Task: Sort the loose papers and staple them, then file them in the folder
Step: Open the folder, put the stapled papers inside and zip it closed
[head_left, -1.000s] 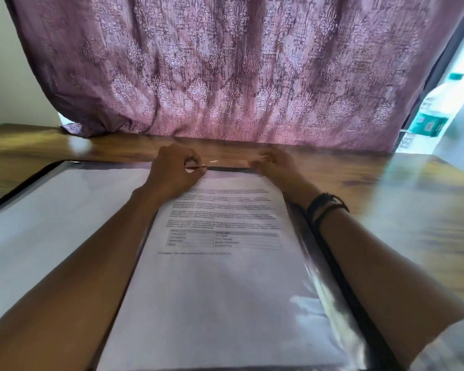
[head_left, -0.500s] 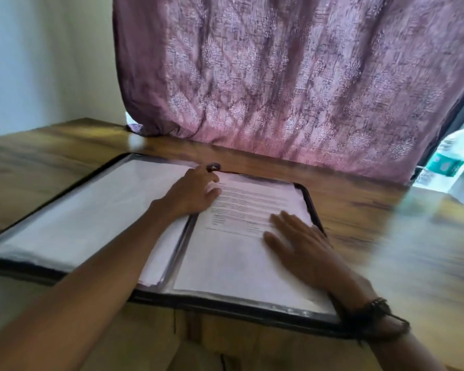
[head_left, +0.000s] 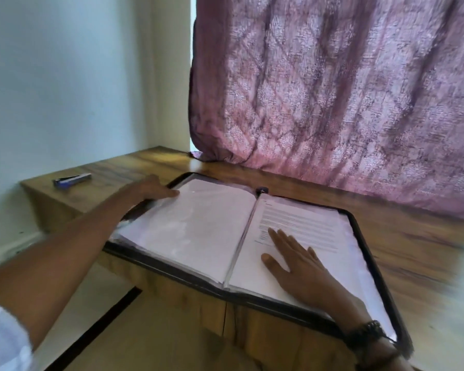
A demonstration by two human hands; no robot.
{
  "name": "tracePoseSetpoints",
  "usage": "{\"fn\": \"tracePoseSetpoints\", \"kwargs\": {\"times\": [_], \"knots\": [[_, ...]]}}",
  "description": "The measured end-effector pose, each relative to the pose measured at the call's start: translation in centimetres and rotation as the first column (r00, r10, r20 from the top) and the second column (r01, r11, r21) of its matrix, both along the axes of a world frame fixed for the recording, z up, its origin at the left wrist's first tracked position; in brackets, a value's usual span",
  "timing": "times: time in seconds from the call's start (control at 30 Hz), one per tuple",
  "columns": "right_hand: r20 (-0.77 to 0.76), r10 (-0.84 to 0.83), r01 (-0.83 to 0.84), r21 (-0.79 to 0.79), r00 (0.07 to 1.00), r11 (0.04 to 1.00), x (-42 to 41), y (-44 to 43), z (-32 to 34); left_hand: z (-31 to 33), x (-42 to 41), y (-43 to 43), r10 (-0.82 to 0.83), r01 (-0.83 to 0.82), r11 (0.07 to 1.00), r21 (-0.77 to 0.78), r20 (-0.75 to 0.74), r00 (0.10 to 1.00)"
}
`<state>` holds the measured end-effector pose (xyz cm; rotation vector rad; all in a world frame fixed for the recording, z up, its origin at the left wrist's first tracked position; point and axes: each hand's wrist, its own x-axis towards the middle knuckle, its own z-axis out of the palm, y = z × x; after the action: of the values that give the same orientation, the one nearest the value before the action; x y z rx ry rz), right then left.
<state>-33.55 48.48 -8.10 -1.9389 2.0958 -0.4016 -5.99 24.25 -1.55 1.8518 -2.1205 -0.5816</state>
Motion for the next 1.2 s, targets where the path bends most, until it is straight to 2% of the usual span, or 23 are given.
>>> {"fn": "tracePoseSetpoints", "kwargs": {"times": [0.17, 0.27, 0.33, 0.37, 0.47, 0.53, 0.63, 0.7, 0.83, 0.9, 1.0, 1.07, 1.13, 1.2], "knots": [[0.122, -0.006, 0.004, 0.019, 0.992, 1.0, 1.6, -0.5, 1.7, 8.6, 1.0, 1.5, -0.237, 0.237, 0.971, -0.014, -0.041, 0.971], [0.226, 0.048, -0.042, -0.027, 0.973, 0.999, 3.0, -0.7, 3.7, 13.1, 0.2, 2.2, -0.324, 0.332, 0.943, -0.015, -0.257, 0.91], [0.357, 0.101, -0.079, -0.074, 0.929, 0.994, 3.6, -0.9, 4.9, 15.0, -1.7, 3.4, -0.386, 0.397, 0.916, -0.052, -0.373, 0.844], [0.465, 0.129, -0.092, -0.101, 0.876, 0.991, 3.8, -0.8, 5.6, 15.6, -3.0, 4.3, -0.422, 0.428, 0.9, -0.082, -0.411, 0.808], [0.761, 0.214, -0.102, -0.192, 0.613, 0.976, 3.7, -0.1, 7.5, 16.1, -7.0, 7.6, -0.51, 0.5, 0.849, -0.172, -0.513, 0.691], [0.851, 0.233, -0.031, -0.248, 0.471, 0.968, 3.1, 0.4, 9.4, 15.2, -9.5, 9.8, -0.564, 0.558, 0.803, -0.207, -0.564, 0.603], [0.933, 0.246, 0.109, -0.282, 0.264, 0.953, 1.1, 0.8, 11.6, 12.3, -12.8, 12.0, -0.642, 0.662, 0.722, -0.201, -0.551, 0.533], [0.957, 0.233, 0.227, -0.268, 0.173, 0.936, -1.5, 2.0, 12.5, 10.0, -14.9, 12.7, -0.689, 0.71, 0.679, -0.185, -0.494, 0.53], [0.977, 0.181, 0.343, -0.21, 0.113, 0.916, -6.4, 5.0, 12.3, 5.2, -17.3, 12.4, -0.758, 0.733, 0.642, -0.225, -0.329, 0.564], [0.982, 0.114, 0.395, -0.166, 0.153, 0.903, -7.8, 6.3, 11.1, 2.5, -17.9, 10.9, -0.747, 0.73, 0.654, -0.199, -0.318, 0.583], [0.913, -0.137, 0.486, -0.074, 0.385, 0.871, -9.6, 7.3, 7.7, -1.4, -18.8, 7.9, -0.698, 0.663, 0.713, -0.23, -0.326, 0.637], [0.81, -0.285, 0.519, -0.028, 0.513, 0.854, -9.8, 8.0, 6.4, -3.1, -19.2, 6.2, -0.616, 0.558, 0.786, -0.267, -0.412, 0.671], [0.687, -0.362, 0.503, -0.005, 0.63, 0.864, -9.8, 7.7, 5.3, -4.6, -19.7, 4.4, -0.485, 0.417, 0.874, -0.249, -0.501, 0.717], [0.454, -0.376, 0.442, -0.043, 0.808, 0.896, -9.3, 6.5, 5.0, -5.3, -20.5, 2.9, -0.382, 0.335, 0.923, -0.191, -0.562, 0.733]]}}
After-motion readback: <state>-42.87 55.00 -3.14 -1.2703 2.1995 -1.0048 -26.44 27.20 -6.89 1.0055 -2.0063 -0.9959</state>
